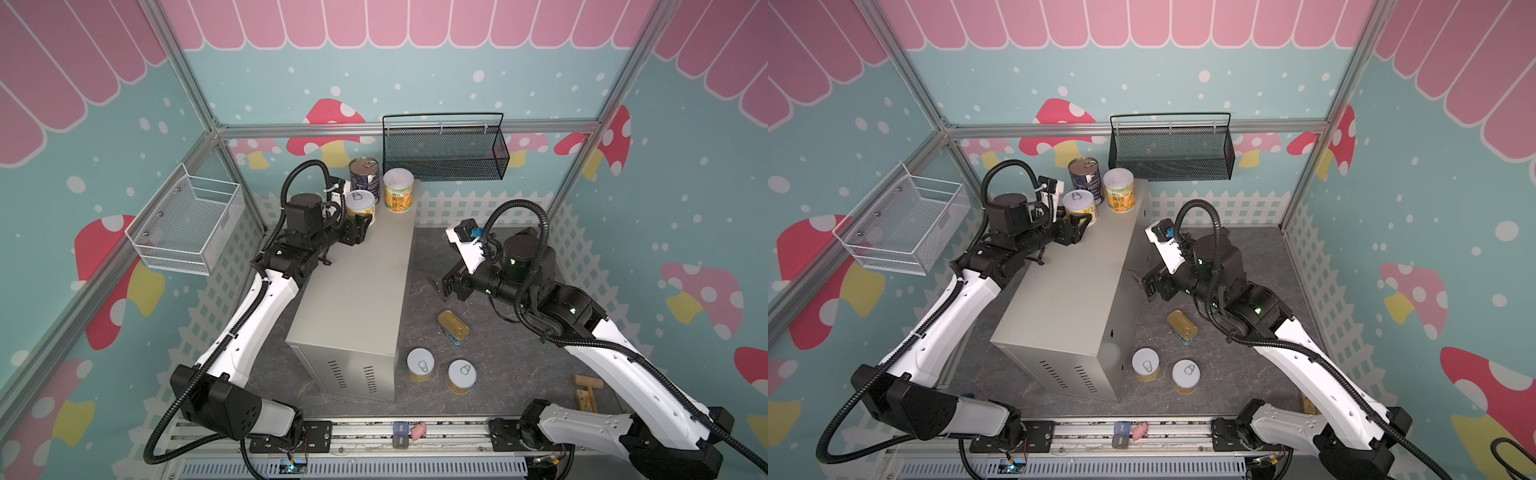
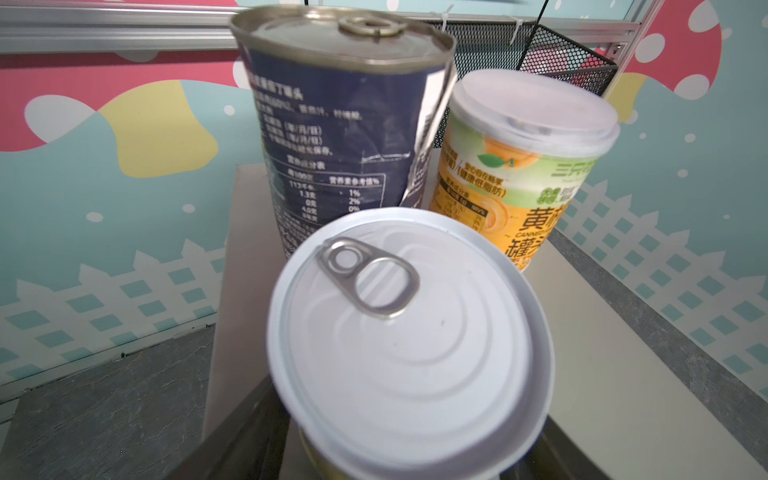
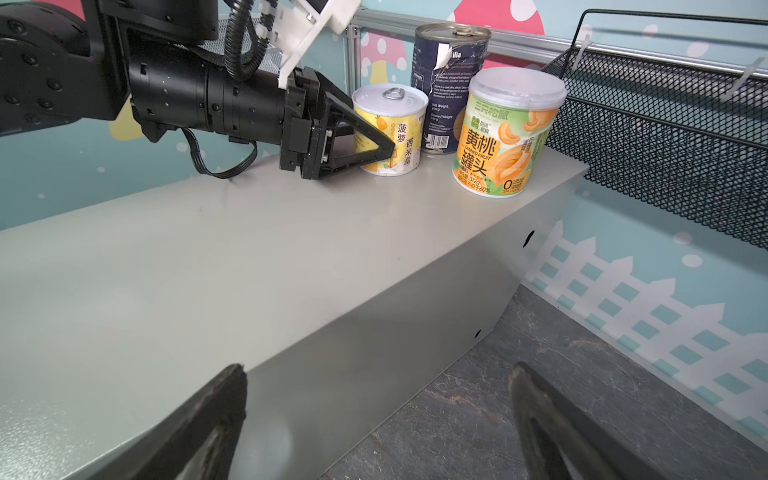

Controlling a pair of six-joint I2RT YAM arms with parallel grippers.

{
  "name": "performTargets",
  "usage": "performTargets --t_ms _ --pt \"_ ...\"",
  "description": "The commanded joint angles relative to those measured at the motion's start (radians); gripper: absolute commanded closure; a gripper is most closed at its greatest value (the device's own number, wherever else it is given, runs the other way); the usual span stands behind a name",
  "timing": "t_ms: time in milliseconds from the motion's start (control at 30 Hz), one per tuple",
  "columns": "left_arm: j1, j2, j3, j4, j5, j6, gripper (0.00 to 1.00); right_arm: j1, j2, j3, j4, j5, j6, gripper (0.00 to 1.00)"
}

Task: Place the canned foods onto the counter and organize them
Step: 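Slide the can with the left gripper toward the dark blue can, then open the left gripper and draw back while the right gripper lowers toward floor cans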

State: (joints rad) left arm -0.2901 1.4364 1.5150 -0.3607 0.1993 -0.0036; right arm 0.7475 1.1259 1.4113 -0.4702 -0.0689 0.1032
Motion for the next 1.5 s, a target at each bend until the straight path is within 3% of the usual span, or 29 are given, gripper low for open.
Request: performTargets --t_ms 0,367,633,867,1300,1467 --pt "0.006 0.020 0.002 -0.013 0.011 -0.002 0.27 0.006 -0.008 0.001 0.018 0.005 -0.001 0.01" --pt "0.011 0.028 0.009 -0.012 0.012 -0.004 0.26 0.006 -0.009 0.000 0.016 0.002 -0.007 0.01" --pt "0.011 -0.076 -0.028 -0.031 -0.036 -0.036 0.02 0.006 -0.008 0.004 0.015 0.010 -0.003 0.01" --pt "0.024 -0.201 -0.017 -0.189 -0.183 -0.120 0.01 0.006 0.030 0.041 0.011 0.097 0.036 0.00" --pt "0.193 -0.297 -0.097 -0.287 -0.161 -0.273 0.01 0.006 0.121 0.093 -0.049 0.339 0.177 0.01" --pt "0.286 -0.273 -0.091 -0.279 -0.033 -0.332 0.01 0.006 0.115 0.059 -0.057 0.422 0.254 0.01"
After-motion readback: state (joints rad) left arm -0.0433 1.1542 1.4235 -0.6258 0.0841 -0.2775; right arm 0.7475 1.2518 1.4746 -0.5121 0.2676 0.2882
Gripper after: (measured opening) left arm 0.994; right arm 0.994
